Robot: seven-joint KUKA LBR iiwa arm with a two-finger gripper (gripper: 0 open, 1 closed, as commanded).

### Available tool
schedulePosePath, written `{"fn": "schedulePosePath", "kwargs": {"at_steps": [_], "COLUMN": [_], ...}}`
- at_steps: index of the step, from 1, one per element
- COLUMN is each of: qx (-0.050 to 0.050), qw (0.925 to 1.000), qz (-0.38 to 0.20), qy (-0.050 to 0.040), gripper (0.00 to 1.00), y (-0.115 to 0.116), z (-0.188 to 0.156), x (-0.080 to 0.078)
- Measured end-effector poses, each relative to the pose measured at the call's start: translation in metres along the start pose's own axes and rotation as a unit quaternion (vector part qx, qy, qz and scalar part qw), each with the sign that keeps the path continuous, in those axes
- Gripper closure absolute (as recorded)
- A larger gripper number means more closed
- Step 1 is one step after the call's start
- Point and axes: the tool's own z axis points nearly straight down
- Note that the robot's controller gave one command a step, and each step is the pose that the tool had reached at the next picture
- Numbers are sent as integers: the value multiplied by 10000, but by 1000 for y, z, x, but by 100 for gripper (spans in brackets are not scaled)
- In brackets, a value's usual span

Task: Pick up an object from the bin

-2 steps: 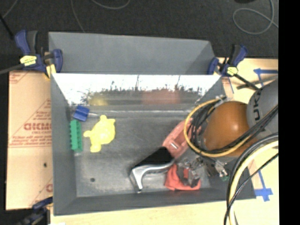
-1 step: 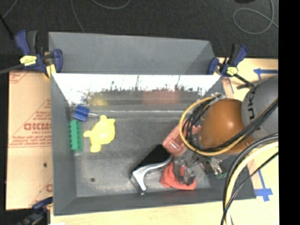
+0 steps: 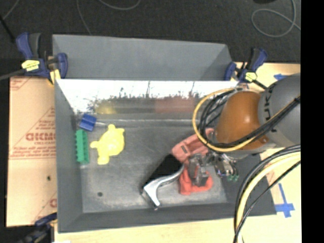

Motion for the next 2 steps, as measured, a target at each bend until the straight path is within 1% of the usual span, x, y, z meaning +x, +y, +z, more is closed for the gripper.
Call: {"fn": "schedulePosePath", "kwargs": {"at_steps": [1,2], "qx": [30,34], "qw": [9649,9631], "qz": [-2626,-2691], "qy": [-36,-64], "gripper": [0,100], "y": [8,10], "z": [8,9], "x": [-38,-44]}}
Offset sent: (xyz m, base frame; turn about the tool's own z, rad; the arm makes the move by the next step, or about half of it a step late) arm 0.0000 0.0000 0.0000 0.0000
